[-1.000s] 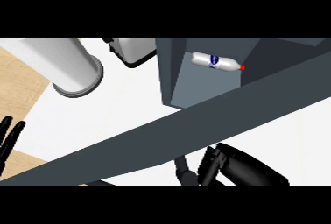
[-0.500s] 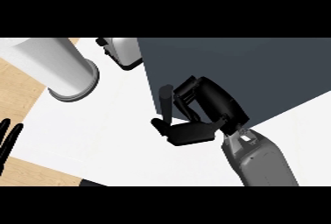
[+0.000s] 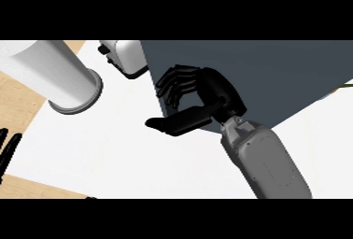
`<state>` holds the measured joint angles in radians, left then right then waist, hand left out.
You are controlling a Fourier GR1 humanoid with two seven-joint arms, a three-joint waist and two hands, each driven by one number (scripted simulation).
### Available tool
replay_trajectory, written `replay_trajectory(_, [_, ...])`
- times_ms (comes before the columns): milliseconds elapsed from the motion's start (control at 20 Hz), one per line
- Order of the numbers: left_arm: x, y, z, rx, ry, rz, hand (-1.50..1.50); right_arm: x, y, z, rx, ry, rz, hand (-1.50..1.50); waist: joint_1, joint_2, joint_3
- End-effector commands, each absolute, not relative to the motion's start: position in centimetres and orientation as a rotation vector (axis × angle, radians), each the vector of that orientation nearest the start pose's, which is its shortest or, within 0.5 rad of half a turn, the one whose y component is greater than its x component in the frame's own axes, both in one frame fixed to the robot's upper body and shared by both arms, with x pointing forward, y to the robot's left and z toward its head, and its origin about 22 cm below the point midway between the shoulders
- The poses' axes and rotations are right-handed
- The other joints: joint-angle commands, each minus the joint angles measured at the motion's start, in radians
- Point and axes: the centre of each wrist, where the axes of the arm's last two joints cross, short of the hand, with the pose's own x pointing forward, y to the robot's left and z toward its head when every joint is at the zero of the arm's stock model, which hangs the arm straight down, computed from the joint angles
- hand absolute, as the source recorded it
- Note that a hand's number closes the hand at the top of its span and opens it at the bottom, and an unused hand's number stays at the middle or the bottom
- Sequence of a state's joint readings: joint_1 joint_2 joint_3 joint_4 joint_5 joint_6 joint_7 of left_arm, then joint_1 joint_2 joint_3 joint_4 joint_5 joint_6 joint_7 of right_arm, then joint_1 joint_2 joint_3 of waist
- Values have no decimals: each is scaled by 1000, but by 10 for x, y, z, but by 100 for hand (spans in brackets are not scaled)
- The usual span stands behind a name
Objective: Pick up the bottled water, place it into the cabinet and close the cabinet
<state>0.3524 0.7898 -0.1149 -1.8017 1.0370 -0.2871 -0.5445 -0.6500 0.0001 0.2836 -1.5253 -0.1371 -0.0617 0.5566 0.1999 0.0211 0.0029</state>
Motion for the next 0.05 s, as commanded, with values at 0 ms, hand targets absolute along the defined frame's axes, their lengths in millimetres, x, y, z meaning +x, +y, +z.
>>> replay_trajectory(0, [157, 361, 56, -543, -1869, 137, -150, 354, -74, 185, 265, -1574, 307, -150, 10, 19, -5])
